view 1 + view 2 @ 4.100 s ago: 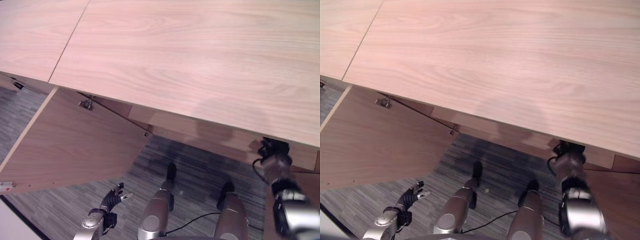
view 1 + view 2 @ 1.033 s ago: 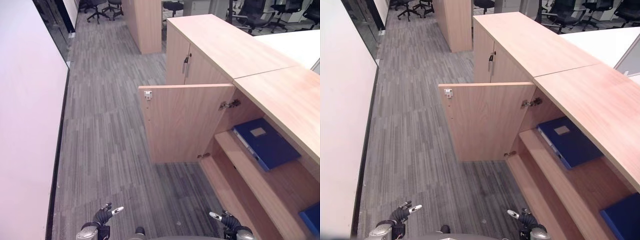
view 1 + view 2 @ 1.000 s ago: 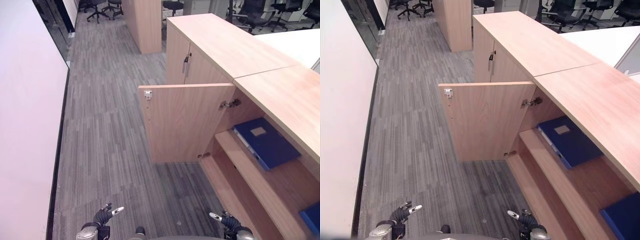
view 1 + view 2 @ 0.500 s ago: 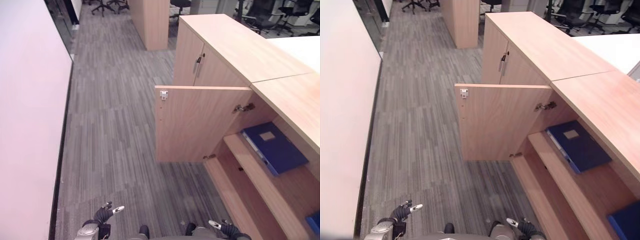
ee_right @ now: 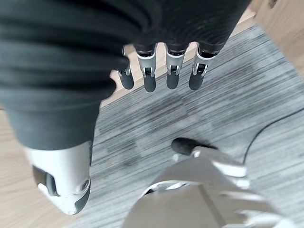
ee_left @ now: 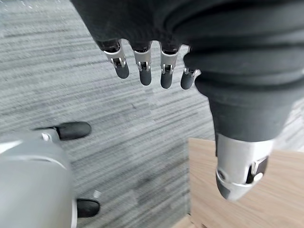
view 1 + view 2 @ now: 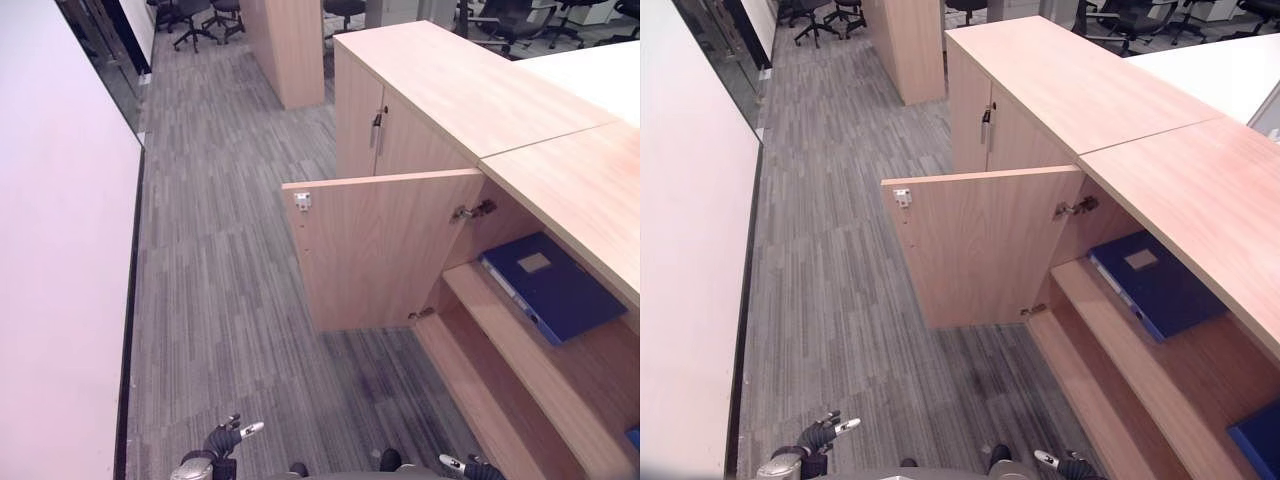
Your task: Put the empty folder in the office cabinet
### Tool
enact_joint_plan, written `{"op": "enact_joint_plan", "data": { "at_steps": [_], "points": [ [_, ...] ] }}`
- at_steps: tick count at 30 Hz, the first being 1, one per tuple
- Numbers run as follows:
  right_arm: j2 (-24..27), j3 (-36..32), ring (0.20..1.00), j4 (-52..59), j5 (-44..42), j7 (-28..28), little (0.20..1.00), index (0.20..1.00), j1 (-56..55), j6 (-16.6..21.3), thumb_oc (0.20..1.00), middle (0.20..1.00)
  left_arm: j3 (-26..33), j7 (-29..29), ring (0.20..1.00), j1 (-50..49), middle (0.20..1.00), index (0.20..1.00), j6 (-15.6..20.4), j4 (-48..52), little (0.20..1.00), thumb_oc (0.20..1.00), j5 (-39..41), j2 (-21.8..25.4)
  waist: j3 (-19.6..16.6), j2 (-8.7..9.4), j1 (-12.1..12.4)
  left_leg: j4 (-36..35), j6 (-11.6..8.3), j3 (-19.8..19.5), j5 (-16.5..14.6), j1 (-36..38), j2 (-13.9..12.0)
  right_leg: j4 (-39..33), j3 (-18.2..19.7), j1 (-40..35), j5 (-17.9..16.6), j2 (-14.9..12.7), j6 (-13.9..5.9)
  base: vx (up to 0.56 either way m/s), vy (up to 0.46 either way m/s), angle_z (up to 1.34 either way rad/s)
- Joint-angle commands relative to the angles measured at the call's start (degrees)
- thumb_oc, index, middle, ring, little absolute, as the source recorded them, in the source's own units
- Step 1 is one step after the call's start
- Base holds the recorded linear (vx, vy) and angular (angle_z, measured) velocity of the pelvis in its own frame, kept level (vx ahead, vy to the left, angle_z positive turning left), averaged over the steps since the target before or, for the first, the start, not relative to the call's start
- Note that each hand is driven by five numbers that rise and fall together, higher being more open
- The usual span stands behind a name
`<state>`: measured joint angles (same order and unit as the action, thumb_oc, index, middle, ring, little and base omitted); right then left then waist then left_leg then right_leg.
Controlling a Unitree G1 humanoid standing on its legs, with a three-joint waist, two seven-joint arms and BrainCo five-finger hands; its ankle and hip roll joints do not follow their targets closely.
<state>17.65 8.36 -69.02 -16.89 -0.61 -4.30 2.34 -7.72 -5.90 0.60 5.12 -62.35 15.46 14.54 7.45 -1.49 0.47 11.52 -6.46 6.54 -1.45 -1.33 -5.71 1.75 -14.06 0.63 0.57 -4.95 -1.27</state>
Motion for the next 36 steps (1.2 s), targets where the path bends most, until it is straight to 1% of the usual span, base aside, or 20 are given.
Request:
{"op": "enact_joint_plan", "data": {
  "at_steps": [1, 3, 4, 5, 6, 7, 9, 10, 12, 15, 17, 19, 20, 22, 25, 26, 27, 32, 35, 36],
  "points": [
    [2.37, -0.57, 1.0, -1.96, -0.38, -0.18, 1.0, 1.0, 0.47, 0.83, 1.0, 1.0, -0.81, -0.2, 1.0, -0.44, 1.0, 1.0, 1.18, 1.91, 1.0, 1.0, 1.57, 0.32, 0.88, 0.7, -0.55, 8.34, -2.27, 1.1, 3.12, -2.78, -3.24, -0.25, 2.33, -5.46, 4.6, -1.22, -2.98, 0.08, -0.011, -0.29],
    [3.03, -1.01, 1.0, -2.0, -0.41, -0.17, 1.0, 1.0, 0.35, 0.77, 1.0, 1.0, -0.89, -0.3, 1.0, -0.38, 1.0, 1.0, 1.26, 2.01, 1.0, 1.0, 1.9, 0.05, 0.82, 0.63, -0.55, 5.47, -2.29, 1.33, 3.95, -3.21, -5.07, -0.88, 2.37, -6.22, 4.85, -1.68, -3.52, 0.09, 0.048, -0.23],
    [3.41, -1.22, 1.0, -1.99, -0.08, -0.26, 1.0, 1.0, 0.19, 0.77, 1.0, 1.0, -1.07, -0.41, 1.0, -0.59, 1.0, 1.0, 1.19, 1.8, 1.0, 1.0, 1.38, 0.1, 0.22, 0.59, -0.44, 0.85, -1.9, 0.88, 2.97, -2.56, -5.66, -1.0, 2.49, -6.27, 4.91, -1.96, -4.04, 0.16, 0.095, -0.05],
    [3.57, -1.2, 1.0, -2.05, 0.18, -0.34, 1.0, 1.0, 0.18, 0.72, 1.0, 1.0, -1.26, -0.33, 1.0, -0.67, 1.0, 1.0, 1.26, 1.67, 1.0, 1.0, 1.22, 0.09, -0.03, 0.29, 0.02, -2.65, -1.89, -0.63, 3.5, -2.57, -5.53, -0.94, 2.92, -6.36, 5.09, -1.75, -4.33, 0.19, 0.105, -0.07],
    [3.74, -1.03, 1.0, -2.14, 0.39, -0.24, 1.0, 1.0, 0.24, 0.69, 1.0, 1.0, -1.54, -0.21, 1.0, -0.66, 1.0, 1.0, 1.33, 1.51, 1.0, 1.0, 1.23, 0.09, -0.16, -0.04, 0.64, -5.17, -2.01, -3.25, 4.5, -3.12, -5.1, -0.78, 3.64, -6.56, 5.48, -1.5, -4.43, 0.12, 0.067, -0.09],
    [3.74, -1.04, 1.0, -2.13, 0.39, -0.24, 1.0, 1.0, 0.21, 0.69, 1.0, 1.0, -1.57, -0.2, 1.0, -0.67, 1.0, 1.0, 1.34, 1.49, 1.0, 1.0, 1.23, 0.08, -0.08, 0.01, 0.61, -5.39, -2.03, -3.25, 4.56, -2.87, -5.02, -0.69, 3.6, -6.69, 5.65, -1.57, -4.43, 0.12, 0.061, -0.03],
    [4.02, -0.73, 1.0, -2.14, 0.39, 0.04, 1.0, 1.0, 0.91, 0.78, 1.0, 1.0, -1.92, 0.1, 1.0, 0.07, 1.0, 1.0, 1.48, 1.13, 1.0, 1.0, 1.93, -0.05, 0.11, -0.53, 1.5, -8.34, -2.67, -8.95, 6.11, -4.26, -4.36, -0.39, 5.17, -7.14, 6.45, -1.11, -4.61, 0.13, 0.072, -0.05],
    [4.39, -0.69, 1.0, -2.19, 0.29, 0.15, 1.0, 1.0, 1.8, 0.68, 1.0, 1.0, -1.8, 0.51, 1.0, 0.78, 1.0, 1.0, 1.69, 0.43, 1.0, 1.0, 2.44, 0.16, 0.42, -0.84, 2.0, -8.55, -3.12, -12.66, 6.81, -5.54, -3.81, -0.28, 6.96, -7.39, 6.81, -1.1, -4.9, 0.11, 0.072, -0.35],
    [4.19, -0.6, 1.0, -2.39, 0.78, -0.24, 1.0, 1.0, 1.89, 0.5, 1.0, 1.0, -1.55, 0.59, 1.0, 0.85, 1.0, 1.0, 1.8, -0.14, 1.0, 1.0, 2.48, 0.18, -0.19, -1.18, 2.06, -9.82, -3.43, -13.53, 6.45, -4.56, -3.98, -0.62, 7.99, -7.99, 7.01, -1.35, -5.45, 0.12, 0.109, -0.6],
    [3.87, -0.8, 1.0, -2.4, 1.15, -0.53, 1.0, 1.0, 1.59, 0.34, 1.0, 1.0, -1.49, 0.65, 1.0, 0.61, 1.0, 1.0, 1.9, 0.01, 1.0, 1.0, 2.14, 0.31, -1.18, -1.3, 1.98, -11.32, -3.26, -12.49, 5.95, -2.8, -4.02, -1.11, 8.39, -8.65, 6.84, -2.07, -6.12, 0.16, 0.153, -0.65],
    [3.35, -0.67, 1.0, -2.25, 1.34, -0.74, 1.0, 1.0, 1.45, 0.34, 1.0, 1.0, -1.43, 0.64, 1.0, 0.44, 1.0, 1.0, 1.98, 0.46, 1.0, 1.0, 1.87, 0.47, -2.04, -1.08, 1.93, -12.38, -2.72, -12.33, 5.39, -1.31, -3.38, -0.94, 9.21, -8.57, 6.62, -2.7, -6.55, 0.15, 0.156, -0.12],
    [2.26, -0.46, 1.0, -2.24, 1.38, -0.9, 1.0, 1.0, 1.62, 0.04, 1.0, 1.0, -1.16, 0.76, 1.0, 0.98, 1.0, 1.0, 2.2, 1.05, 1.0, 1.0, 1.95, 1.31, -2.74, -0.2, 1.9, -13.09, -1.45, -11.06, 4.47, 0.27, -2.42, -0.16, 10.66, -8.13, 6.16, -3.85, -7.6, 0.11, 0.162, -0.06],
    [2.23, -0.46, 1.0, -2.23, 1.38, -0.89, 1.0, 1.0, 1.62, 0.04, 1.0, 1.0, -1.17, 0.76, 1.0, 0.98, 1.0, 1.0, 2.2, 1.05, 1.0, 1.0, 1.96, 1.33, -2.73, -0.15, 1.98, -13.09, -1.42, -10.97, 4.45, 0.32, -2.39, -0.15, 10.74, -8.12, 6.17, -3.9, -7.63, 0.15, 0.233, -0.2],
    [0.68, 0.01, 1.0, -1.76, 1.13, -1.1, 1.0, 1.0, 1.86, 0.02, 1.0, 1.0, -0.25, 1.26, 1.0, 2.16, 1.0, 1.0, 2.75, 2.67, 1.0, 1.0, 3.1, 2.52, -3.46, 1.12, 2.12, -13.09, 0.15, -8.87, 2.92, 1.23, -0.99, 0.2, 12.27, -7.64, 5.1, -5.88, -9.32, 0.13, 0.259, -0.35],
    [-0.05, 0.23, 1.0, -1.47, 1.38, -1.22, 1.0, 1.0, 1.93, -0.05, 1.0, 1.0, 0.71, 1.58, 1.0, 3.23, 1.0, 1.0, 3.25, 4.83, 1.0, 1.0, 4.73, 3.55, -3.82, 1.91, 2.22, -13.07, 1.11, -7.22, 1.91, 1.71, -0.09, 0.46, 13.05, -7.09, 4.14, -7.16, -10.47, 0.07, 0.163, -0.25],
    [-0.05, 0.23, 1.0, -1.47, 1.38, -1.22, 1.0, 1.0, 1.93, -0.05, 1.0, 1.0, 0.71, 1.58, 1.0, 3.23, 1.0, 1.0, 3.25, 4.83, 1.0, 1.0, 4.73, 3.55, -3.82, 1.92, 2.23, -13.07, 1.12, -7.22, 1.9, 1.72, -0.09, 0.46, 13.06, -7.08, 4.14, -7.16, -10.47, 0.06, 0.153, -0.27],
    [-0.6, 0.24, 1.0, -0.94, 1.33, -1.29, 1.0, 1.0, 2.11, 0.06, 1.0, 1.0, 1.53, 1.94, 1.0, 4.37, 1.0, 1.0, 3.73, 7.01, 1.0, 1.0, 6.04, 4.44, -3.98, 2.41, 2.09, -13.05, 1.62, -6.21, 1.34, 1.98, 0.42, 0.61, 13.44, -6.6, 3.28, -7.89, -11.27, 0.05, 0.146, -0.2],
    [-1.27, 0.83, 1.0, -0.24, 1.93, -1.71, 1.0, 1.0, 1.86, 0.09, 1.0, 1.0, 3.24, 3.38, 1.0, 9.15, 1.0, 1.0, 4.89, 11.1, 1.0, 1.0, 9.25, 7.36, -4.59, 3.4, 1.39, -13.17, 2.31, -4.31, 0.17, 2.68, 1.27, 0.24, 14.46, -5.85, 1.33, -9.23, -12.67, 0.06, 0.133, -0.21],
    [-1.52, 1.28, 1.0, 0.69, 1.91, -2.02, 1.0, 1.0, 1.12, 0.32, 1.0, 1.0, 4.08, 4.35, 1.0, 14.04, 1.0, 1.0, 5.68, 11.13, 1.0, 1.0, 10.76, 10.59, -5.13, 4.02, 0.27, -13.46, 2.48, -3.24, -0.37, 3.34, 1.64, -0.18, 15.33, -5.52, -0.14, -9.81, -13.2, 0.06, 0.084, -0.18],
    [-1.51, 1.56, 1.0, 1.25, 1.88, -2.2, 1.0, 1.0, 0.56, 0.56, 1.0, 1.0, 4.41, 4.96, 1.0, 17.68, 1.0, 1.0, 6.08, 10.66, 1.0, 1.0, 11.21, 13.2, -5.54, 4.26, -0.59, -13.62, 2.53, -2.63, -0.67, 3.79, 1.77, -0.37, 15.72, -5.33, -0.8, -10.01, -13.49, 0.07, 0.095, -0.15]
  ]
}}
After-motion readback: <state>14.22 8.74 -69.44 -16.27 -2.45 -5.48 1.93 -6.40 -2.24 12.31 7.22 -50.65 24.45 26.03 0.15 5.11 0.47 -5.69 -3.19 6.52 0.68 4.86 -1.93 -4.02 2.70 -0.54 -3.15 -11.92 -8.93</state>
